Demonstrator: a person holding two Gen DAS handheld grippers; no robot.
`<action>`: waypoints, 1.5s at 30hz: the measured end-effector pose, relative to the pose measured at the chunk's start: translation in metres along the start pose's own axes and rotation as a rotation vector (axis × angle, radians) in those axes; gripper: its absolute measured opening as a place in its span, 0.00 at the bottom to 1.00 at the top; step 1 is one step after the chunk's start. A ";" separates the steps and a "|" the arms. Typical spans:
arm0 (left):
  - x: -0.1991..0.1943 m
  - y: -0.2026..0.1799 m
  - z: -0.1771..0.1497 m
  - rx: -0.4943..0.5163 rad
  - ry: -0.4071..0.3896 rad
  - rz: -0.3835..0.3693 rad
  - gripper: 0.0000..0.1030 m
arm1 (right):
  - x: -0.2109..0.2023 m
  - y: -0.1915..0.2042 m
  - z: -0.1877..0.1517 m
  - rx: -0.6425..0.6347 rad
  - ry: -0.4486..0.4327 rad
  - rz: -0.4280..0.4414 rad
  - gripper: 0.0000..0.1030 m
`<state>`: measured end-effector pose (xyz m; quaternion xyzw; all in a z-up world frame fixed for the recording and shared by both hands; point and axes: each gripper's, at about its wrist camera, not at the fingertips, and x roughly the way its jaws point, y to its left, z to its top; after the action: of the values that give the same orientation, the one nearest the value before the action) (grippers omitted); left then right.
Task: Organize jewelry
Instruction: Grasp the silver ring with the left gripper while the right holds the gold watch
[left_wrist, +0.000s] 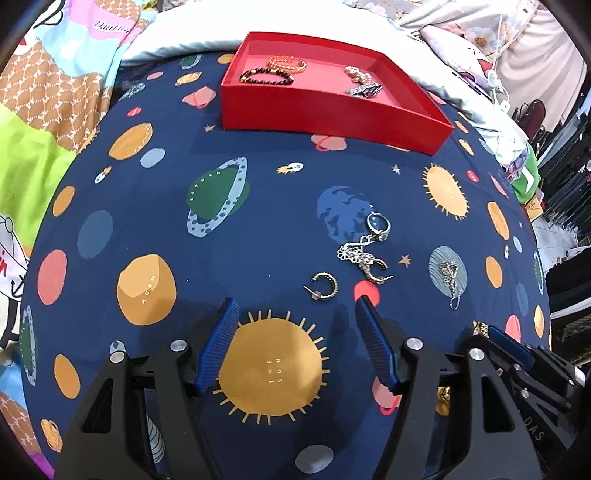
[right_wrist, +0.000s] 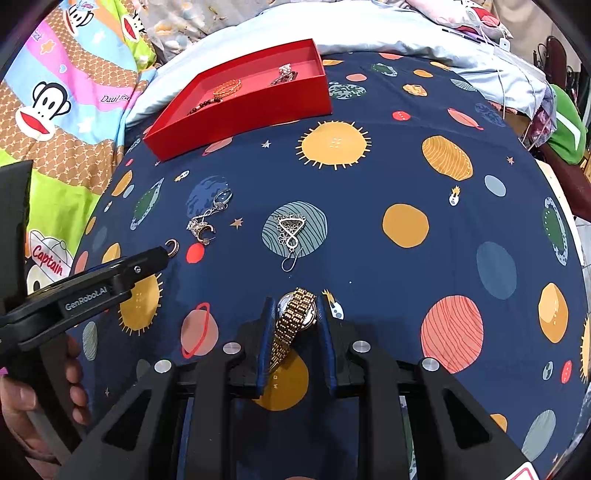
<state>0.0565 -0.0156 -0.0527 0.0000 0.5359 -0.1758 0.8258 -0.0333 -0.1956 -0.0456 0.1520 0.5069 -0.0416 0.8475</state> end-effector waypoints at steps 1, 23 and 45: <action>0.000 0.000 0.000 0.000 -0.002 0.001 0.61 | 0.000 0.000 0.000 0.000 -0.001 0.002 0.21; 0.006 -0.040 0.026 0.082 -0.057 -0.074 0.49 | -0.004 -0.005 0.005 0.018 -0.011 0.008 0.20; 0.029 -0.055 0.040 0.086 -0.017 -0.067 0.17 | 0.005 -0.023 0.029 0.067 -0.017 0.026 0.20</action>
<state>0.0866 -0.0833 -0.0510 0.0163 0.5204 -0.2262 0.8232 -0.0114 -0.2260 -0.0425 0.1863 0.4959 -0.0490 0.8467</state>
